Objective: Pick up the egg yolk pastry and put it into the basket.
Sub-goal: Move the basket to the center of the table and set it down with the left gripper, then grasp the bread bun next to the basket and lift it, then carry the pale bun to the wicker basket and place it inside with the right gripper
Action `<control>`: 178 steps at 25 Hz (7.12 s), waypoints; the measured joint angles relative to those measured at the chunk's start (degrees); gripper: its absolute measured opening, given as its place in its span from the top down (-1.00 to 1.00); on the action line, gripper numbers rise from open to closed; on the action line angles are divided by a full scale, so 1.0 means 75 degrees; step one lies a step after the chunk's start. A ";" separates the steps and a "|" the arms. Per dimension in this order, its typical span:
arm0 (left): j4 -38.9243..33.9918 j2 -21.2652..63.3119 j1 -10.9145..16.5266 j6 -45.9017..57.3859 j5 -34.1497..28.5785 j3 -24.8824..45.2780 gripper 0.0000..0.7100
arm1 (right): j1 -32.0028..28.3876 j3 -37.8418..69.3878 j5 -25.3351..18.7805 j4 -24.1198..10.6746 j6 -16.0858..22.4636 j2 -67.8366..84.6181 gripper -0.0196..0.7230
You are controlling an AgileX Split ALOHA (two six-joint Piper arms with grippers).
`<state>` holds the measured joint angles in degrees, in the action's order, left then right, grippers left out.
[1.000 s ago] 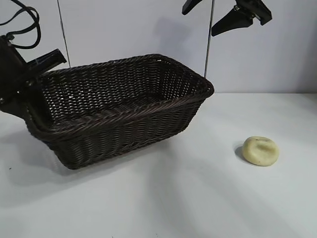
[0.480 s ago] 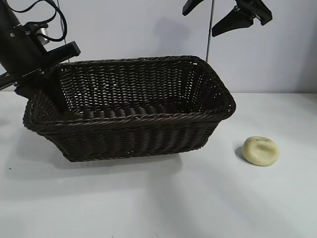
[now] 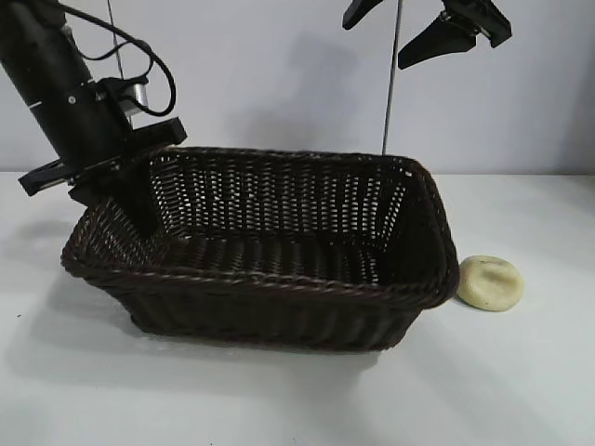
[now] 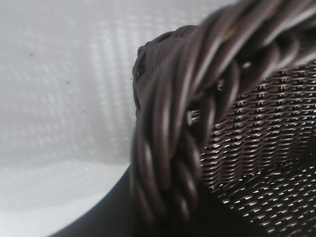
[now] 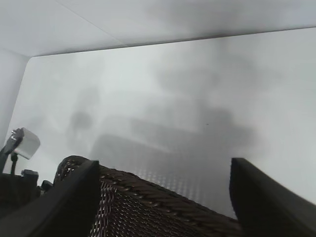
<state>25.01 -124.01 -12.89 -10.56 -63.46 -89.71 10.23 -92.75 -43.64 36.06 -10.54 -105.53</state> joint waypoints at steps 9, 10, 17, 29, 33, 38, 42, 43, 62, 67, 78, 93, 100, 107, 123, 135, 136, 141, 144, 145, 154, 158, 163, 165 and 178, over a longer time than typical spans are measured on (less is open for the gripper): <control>0.0052 -0.0006 0.0000 0.0092 0.0066 0.0000 0.72 | 0.0000 0.0000 -0.0014 -0.0006 0.0000 0.0000 -0.47; 0.0052 -0.0006 0.0000 0.0166 0.0066 0.0000 0.72 | 0.0000 0.0000 -0.0014 -0.0006 0.0000 0.0000 -0.47; 0.0160 -0.0006 0.0000 0.0278 0.0059 -0.0006 0.40 | 0.0000 0.0000 -0.0018 -0.0006 0.0000 0.0000 -0.47; -0.0399 0.1078 0.0000 0.0456 -0.0033 -0.0006 -0.48 | 0.0000 0.0000 -0.0042 -0.0006 0.0000 0.0000 -0.47; -0.0491 0.1713 0.0000 0.0491 -0.0063 -0.0006 -0.48 | 0.0000 0.0000 -0.0042 -0.0006 0.0000 0.0000 -0.47; -0.0731 0.2164 0.0128 0.0795 -0.0063 -0.0008 -0.48 | 0.0000 0.0000 -0.0060 -0.0006 0.0000 0.0000 -0.47; 0.0191 0.2224 0.0378 0.0635 -0.0118 -0.0059 -0.48 | 0.0000 0.0000 -0.0060 -0.0006 0.0000 0.0000 -0.47; 0.0594 0.2224 0.0419 0.0447 -0.0118 -0.0059 -0.48 | 0.0000 0.0000 -0.0067 -0.0006 0.0000 0.0000 -0.47; 0.4380 0.2226 0.0696 -0.1040 0.0405 0.1069 -0.48 | 0.0000 0.0000 -0.0257 -0.0006 0.0000 0.0000 -0.47; 0.4675 0.2226 0.0650 -0.1041 0.0675 0.1069 -0.48 | 0.0000 0.0000 -0.0320 -0.0006 0.0007 0.0000 -0.47; 0.4763 0.2226 -0.0001 -0.1055 0.1349 0.1075 -0.48 | 0.0000 0.0000 -0.0662 -0.0075 0.0021 0.0000 -0.47; 0.4586 0.2226 0.0160 -0.1055 0.1308 0.1075 -0.48 | -0.1373 0.0000 -0.2153 -0.1405 0.1007 0.0000 -0.47; 0.4575 0.2226 0.0160 -0.1061 0.1308 0.1075 -0.48 | -0.1535 0.0000 -0.2994 -0.2404 0.1006 0.0000 -0.47; 0.4569 0.2226 0.0160 -0.1061 0.1306 0.1075 -0.48 | -0.1509 0.0263 -0.3123 -0.2426 0.0727 -0.0177 -0.47; 0.4569 0.2226 0.0160 -0.1061 0.1298 0.1075 -0.48 | -0.1509 0.1691 -0.1526 -0.2124 0.0429 -0.1283 -0.47; 0.4569 0.2226 0.0160 -0.1061 0.1298 0.1075 -0.48 | -0.1509 0.1691 -0.1052 -0.1806 0.0429 -0.2182 -0.32; 0.4569 0.2226 0.0160 -0.1061 0.1298 0.1075 -0.48 | -0.1509 0.1691 -0.1040 -0.1806 0.0429 -0.2189 -0.16; 0.4569 0.2226 0.0160 -0.1061 0.1298 0.1075 -0.48 | -0.1509 0.1691 -0.1111 -0.1756 0.0429 -0.2208 0.70; 0.4569 0.2226 0.0160 -0.1061 0.1298 0.1075 -0.48 | -0.1509 0.1557 -0.1436 -0.1707 0.0429 -0.2208 0.81; 0.4569 0.2226 0.0160 -0.1061 0.1298 0.1075 -0.48 | -0.1509 0.1418 -0.1600 -0.1714 0.0429 -0.2208 0.82; 0.4569 0.2226 0.0160 -0.1061 0.1298 0.1075 -0.48 | -0.1509 -0.0751 -0.3310 -0.1491 0.0429 -0.1792 0.85; 0.4569 0.2226 0.0160 -0.1061 0.1298 0.1075 -0.48 | -0.1509 -0.1448 -0.3438 -0.1456 0.0429 -0.1222 0.85; 0.4569 0.2226 0.0160 -0.1061 0.1298 0.1075 -0.48 | -0.1495 -0.1524 -0.3516 -0.1142 0.0445 -0.0963 0.85; 0.4569 0.2226 0.0160 -0.1061 0.1298 0.1075 -0.48 | -0.1379 -0.1524 -0.3523 -0.1125 0.0451 -0.0988 0.85; 0.4569 0.2226 0.0160 -0.1061 0.1291 0.1075 -0.48 | 0.1304 -0.1524 -0.3189 -0.1293 0.0436 -0.1094 0.86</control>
<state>59.27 -107.32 -11.68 -18.52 -53.77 -81.65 20.01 -104.19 -67.55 26.36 -7.27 -113.73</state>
